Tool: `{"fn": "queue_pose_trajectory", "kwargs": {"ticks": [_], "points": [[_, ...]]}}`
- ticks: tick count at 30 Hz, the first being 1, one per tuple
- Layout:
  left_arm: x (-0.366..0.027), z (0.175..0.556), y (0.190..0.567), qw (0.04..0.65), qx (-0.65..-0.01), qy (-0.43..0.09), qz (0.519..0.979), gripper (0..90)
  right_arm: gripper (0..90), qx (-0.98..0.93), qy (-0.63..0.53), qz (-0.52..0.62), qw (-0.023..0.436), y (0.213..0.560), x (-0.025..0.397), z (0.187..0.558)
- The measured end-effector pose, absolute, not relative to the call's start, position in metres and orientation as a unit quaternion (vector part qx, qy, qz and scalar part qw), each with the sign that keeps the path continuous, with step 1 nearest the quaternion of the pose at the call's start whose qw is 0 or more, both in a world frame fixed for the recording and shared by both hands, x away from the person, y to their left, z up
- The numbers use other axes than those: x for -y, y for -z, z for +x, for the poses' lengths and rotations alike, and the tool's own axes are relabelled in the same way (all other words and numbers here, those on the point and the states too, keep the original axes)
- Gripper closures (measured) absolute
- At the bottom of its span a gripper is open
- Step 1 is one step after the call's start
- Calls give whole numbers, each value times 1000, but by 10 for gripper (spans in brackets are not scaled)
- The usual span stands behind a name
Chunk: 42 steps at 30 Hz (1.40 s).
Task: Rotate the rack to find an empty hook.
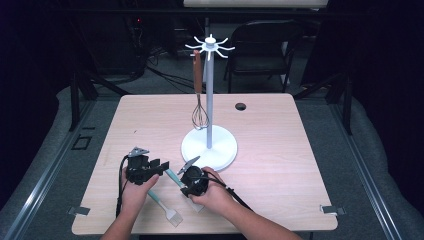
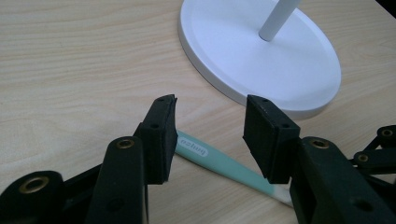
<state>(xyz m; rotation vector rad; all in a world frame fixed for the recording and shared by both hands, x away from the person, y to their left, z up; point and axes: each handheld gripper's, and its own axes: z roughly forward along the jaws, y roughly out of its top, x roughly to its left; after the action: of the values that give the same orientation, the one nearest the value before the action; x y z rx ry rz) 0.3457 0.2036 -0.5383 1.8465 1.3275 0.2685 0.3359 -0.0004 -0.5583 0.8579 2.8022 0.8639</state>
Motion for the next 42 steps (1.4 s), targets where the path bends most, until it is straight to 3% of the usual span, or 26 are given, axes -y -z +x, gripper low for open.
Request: {"fn": "queue_pose_trajectory", "kwargs": {"ticks": [6, 13, 34, 42], "points": [[-204, 346, 538, 412, -526, -105, 736, 540, 780, -919, -273, 280, 52, 563, -6, 337], [-204, 345, 538, 413, -528, -108, 734, 540, 806, -924, -258, 278, 46, 560, 3, 336], [-194, 343, 540, 408, -518, -104, 744, 540, 814, -915, -221, 334, 44, 554, 130, 309], [-187, 342, 541, 406, -513, -102, 749, 540, 801, -911, -228, 341, 46, 553, 139, 306]]}}
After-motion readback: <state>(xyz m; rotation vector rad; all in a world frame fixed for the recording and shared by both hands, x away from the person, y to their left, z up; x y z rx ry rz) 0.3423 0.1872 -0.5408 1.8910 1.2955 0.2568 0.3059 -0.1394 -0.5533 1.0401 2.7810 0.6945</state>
